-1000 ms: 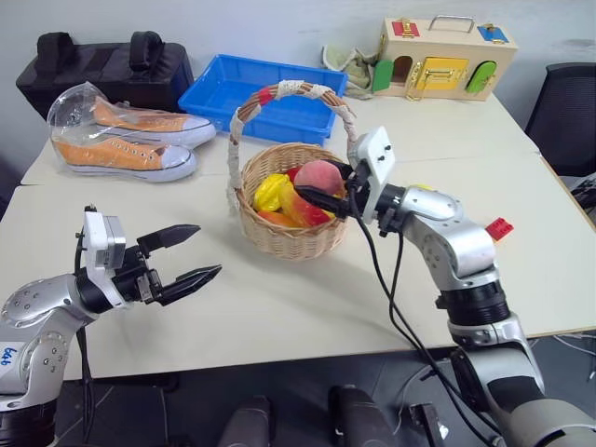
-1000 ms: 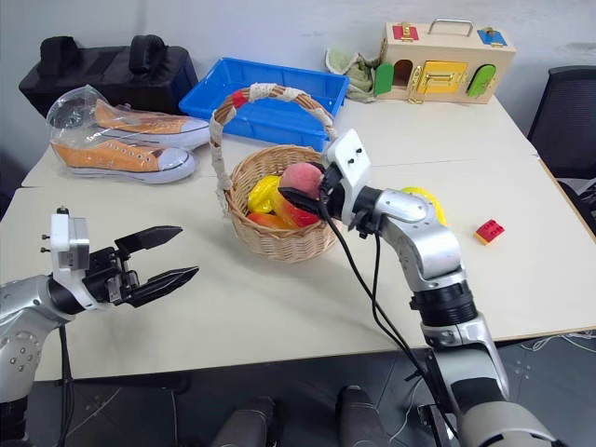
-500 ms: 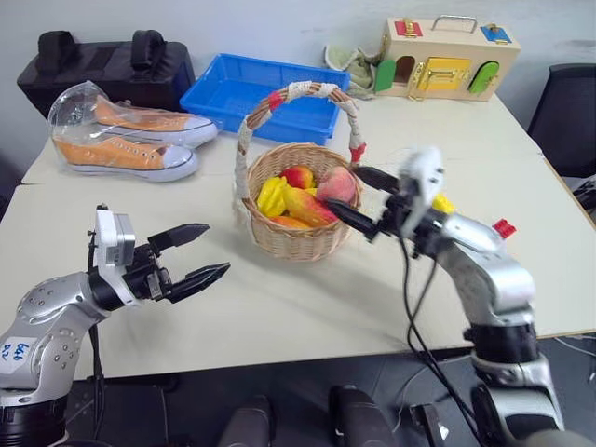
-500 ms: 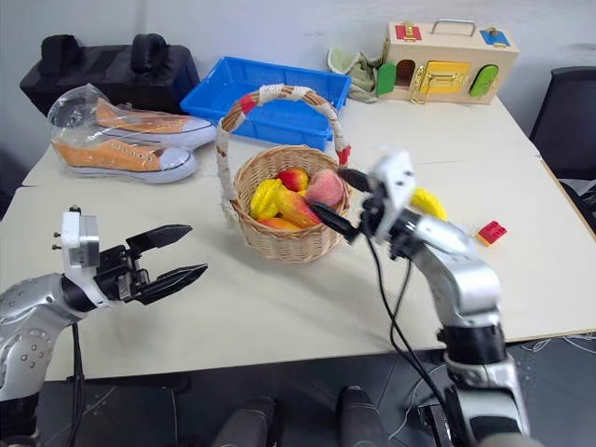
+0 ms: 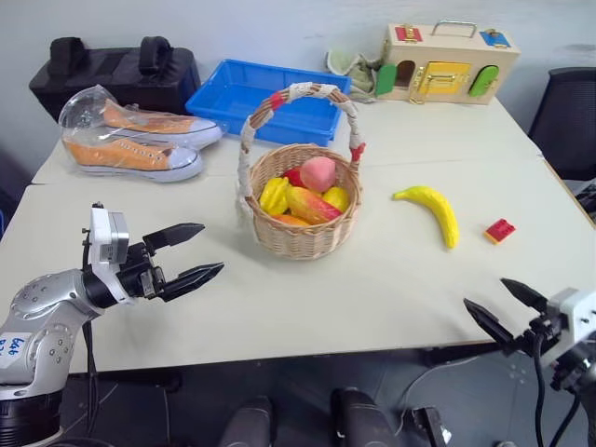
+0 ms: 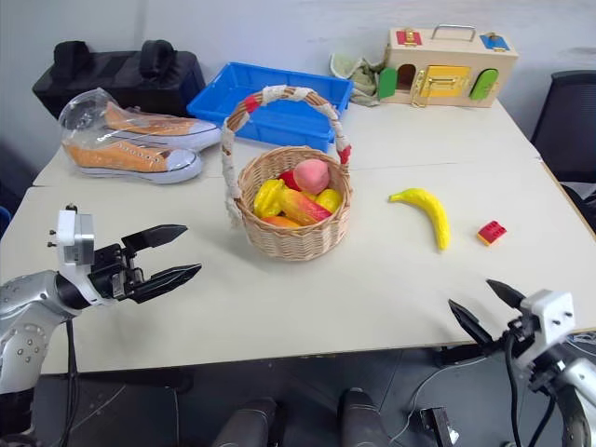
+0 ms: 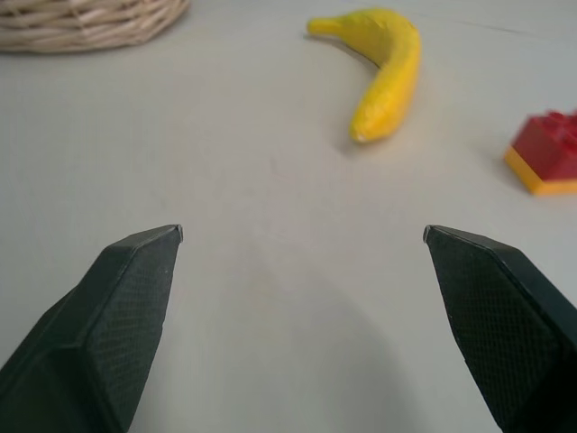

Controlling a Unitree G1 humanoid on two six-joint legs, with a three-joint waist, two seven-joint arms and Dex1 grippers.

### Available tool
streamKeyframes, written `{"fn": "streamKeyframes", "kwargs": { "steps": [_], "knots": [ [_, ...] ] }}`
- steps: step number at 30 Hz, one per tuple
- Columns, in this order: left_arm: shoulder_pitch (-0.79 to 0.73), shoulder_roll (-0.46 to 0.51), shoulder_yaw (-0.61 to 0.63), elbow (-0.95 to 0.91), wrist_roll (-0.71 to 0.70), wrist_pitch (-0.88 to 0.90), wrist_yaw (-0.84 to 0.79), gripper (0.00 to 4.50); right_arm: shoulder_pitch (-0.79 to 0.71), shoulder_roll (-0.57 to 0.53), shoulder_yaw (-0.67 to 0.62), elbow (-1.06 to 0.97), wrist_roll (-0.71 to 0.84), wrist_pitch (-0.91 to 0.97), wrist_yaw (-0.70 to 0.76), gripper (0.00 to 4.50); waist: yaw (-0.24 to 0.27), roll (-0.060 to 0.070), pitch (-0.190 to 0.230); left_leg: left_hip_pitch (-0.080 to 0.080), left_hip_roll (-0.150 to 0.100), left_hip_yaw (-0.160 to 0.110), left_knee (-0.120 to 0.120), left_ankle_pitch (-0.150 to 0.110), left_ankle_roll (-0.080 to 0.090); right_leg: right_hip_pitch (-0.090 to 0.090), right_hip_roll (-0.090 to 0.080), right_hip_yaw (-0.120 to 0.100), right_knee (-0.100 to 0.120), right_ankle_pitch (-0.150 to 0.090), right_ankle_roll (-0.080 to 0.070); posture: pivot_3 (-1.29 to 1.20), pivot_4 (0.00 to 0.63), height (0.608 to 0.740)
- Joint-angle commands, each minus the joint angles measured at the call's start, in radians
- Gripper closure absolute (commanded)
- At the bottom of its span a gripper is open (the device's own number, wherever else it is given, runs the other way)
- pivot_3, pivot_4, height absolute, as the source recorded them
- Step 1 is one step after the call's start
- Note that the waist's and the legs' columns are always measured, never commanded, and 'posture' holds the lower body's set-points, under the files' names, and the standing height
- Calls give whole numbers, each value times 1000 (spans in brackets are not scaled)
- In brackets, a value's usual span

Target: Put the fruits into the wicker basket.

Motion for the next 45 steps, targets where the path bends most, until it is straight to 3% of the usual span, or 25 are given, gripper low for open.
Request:
{"fn": "streamKeyframes", "kwargs": {
  "steps": [1, 4, 9, 14, 18, 24, 28, 30, 33, 35, 39, 42, 45],
  "knots": [
    [-7, 20, 10, -10, -8, -2, -8, 0, -132, -36, 28, 45, -35, -26, -55, 27, -13, 0, 0, 3, 0, 2, -2, 0, 0, 2, 0, 0, 0, 0, 0, 0, 150, 740],
    [-10, 17, 11, -18, -4, -6, 4, 0, -261, -89, 88, 98, -67, 64, -89, 27, -16, 1, 0, 7, 1, 4, -3, 1, -2, 3, 0, 0, 0, 0, 0, 0, 150, 740],
    [-13, 7, 9, -45, -24, 12, 26, 0, -707, -171, 323, 351, -134, 356, -50, 27, -16, 0, 0, 3, 2, 6, -1, 1, -2, -1, -1, 0, 0, 0, 0, 0, 150, 740],
    [-12, -2, -1, -60, -20, 14, 38, 0, -1038, -149, 467, 708, -285, 381, -115, 27, -5, 0, 0, 0, 2, 3, -2, 1, -3, -3, -2, 0, -1, 0, 0, 0, 150, 740],
    [-7, -8, -7, -77, -18, 9, 49, 0, -1225, -132, 561, 971, -390, 365, -133, 27, -11, 0, 0, -11, 0, 3, 3, 0, -2, -11, -3, -1, -1, 0, 1, 0, 150, 740],
    [43, -11, 33, -114, -33, 4, 67, 0, -1334, -132, 597, 1108, -419, 450, -30, 1945, -14, 0, 0, -12, 0, 3, 4, -1, -1, -11, -3, -2, 0, 1, 1, 0, 150, 740],
    [70, -15, 45, -124, -34, -1, 72, 0, -1319, -158, 562, 1065, -390, 449, 35, 3224, -13, 0, 0, -12, 0, 3, 6, -1, -1, -11, -2, -3, 0, 1, 1, 0, 150, 740],
    [78, -17, 54, -129, -39, -1, 79, 0, -1284, -184, 519, 956, -327, 441, 136, 3832, -11, 0, 0, -12, 0, 3, 8, -1, -1, -10, -2, -3, 0, 1, 2, 0, 150, 740],
    [91, -17, 65, -130, -44, 1, 81, 0, -1185, -233, 476, 670, -209, 459, 302, 3857, -10, 1, 0, -13, 0, 3, 10, -1, -1, -10, -2, -3, 0, 2, 4, 0, 150, 740],
    [100, -14, 72, -124, -42, -1, 78, 0, -1123, -248, 467, 412, -105, 579, 364, 3857, -11, 2, 1, -13, 0, 4, 10, -1, 0, -10, -2, -3, 0, 3, 4, 0, 150, 740],
    [106, -18, 76, -117, -39, 1, 82, 0, -1170, -152, 489, 101, 12, 931, 185, 3857, -23, 2, 1, -10, 4, 5, 10, -3, -2, -10, -1, -2, 1, 4, 2, 0, 150, 740],
    [100, -24, 63, -110, -31, -2, 85, 0, -1248, 8, 498, 54, 31, 1095, 3, 3857, -19, 2, 1, -9, 7, 5, 10, -4, -4, -11, -1, -2, 1, 5, 0, 0, 150, 740],
    [90, -32, 54, -108, -28, -5, 93, 0, -1304, 146, 550, 83, -12, 1117, -121, 3857, -13, 2, 1, -12, 6, 4, 10, -4, -4, -15, -1, -2, 3, 5, -1, 0, 150, 740]
  ]
}}
